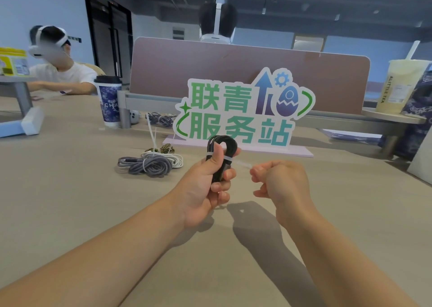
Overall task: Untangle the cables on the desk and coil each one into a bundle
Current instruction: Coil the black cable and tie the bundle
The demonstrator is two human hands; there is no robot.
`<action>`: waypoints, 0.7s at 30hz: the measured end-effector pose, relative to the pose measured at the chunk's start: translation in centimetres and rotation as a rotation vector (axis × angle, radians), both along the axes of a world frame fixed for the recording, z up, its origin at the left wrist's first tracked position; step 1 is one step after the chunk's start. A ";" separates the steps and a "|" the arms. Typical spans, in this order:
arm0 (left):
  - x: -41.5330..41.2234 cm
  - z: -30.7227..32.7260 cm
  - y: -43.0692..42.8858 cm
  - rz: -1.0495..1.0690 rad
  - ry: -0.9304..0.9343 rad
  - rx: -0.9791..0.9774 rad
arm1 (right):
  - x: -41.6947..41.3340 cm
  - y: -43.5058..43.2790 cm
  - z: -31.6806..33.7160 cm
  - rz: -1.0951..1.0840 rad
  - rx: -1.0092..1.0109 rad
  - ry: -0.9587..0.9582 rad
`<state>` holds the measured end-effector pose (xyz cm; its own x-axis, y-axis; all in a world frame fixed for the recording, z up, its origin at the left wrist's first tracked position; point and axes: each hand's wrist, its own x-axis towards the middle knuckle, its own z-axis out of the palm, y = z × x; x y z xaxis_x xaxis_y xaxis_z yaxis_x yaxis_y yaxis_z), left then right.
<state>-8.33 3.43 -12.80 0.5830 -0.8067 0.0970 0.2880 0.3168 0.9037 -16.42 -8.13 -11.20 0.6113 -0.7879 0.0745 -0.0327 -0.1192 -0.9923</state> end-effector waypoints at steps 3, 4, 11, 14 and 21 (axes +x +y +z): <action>0.0 0.1 0.2 -0.002 0.005 -0.045 | -0.2 -1.1 0.1 -0.052 -0.009 0.000; 0.0 0.2 0.3 -0.011 0.005 -0.051 | -0.4 -1.6 0.1 -0.075 -0.003 -0.002; -1.7 -0.2 0.1 -0.121 -0.106 -0.013 | -0.1 -3.1 -0.5 -0.179 0.001 0.061; -1.7 -0.4 0.3 -0.163 -0.057 -0.033 | -0.1 -2.3 -1.4 -0.036 0.288 -0.024; -1.9 -0.3 0.0 -0.136 0.040 -0.092 | 0.2 0.3 -0.8 0.350 0.951 -0.379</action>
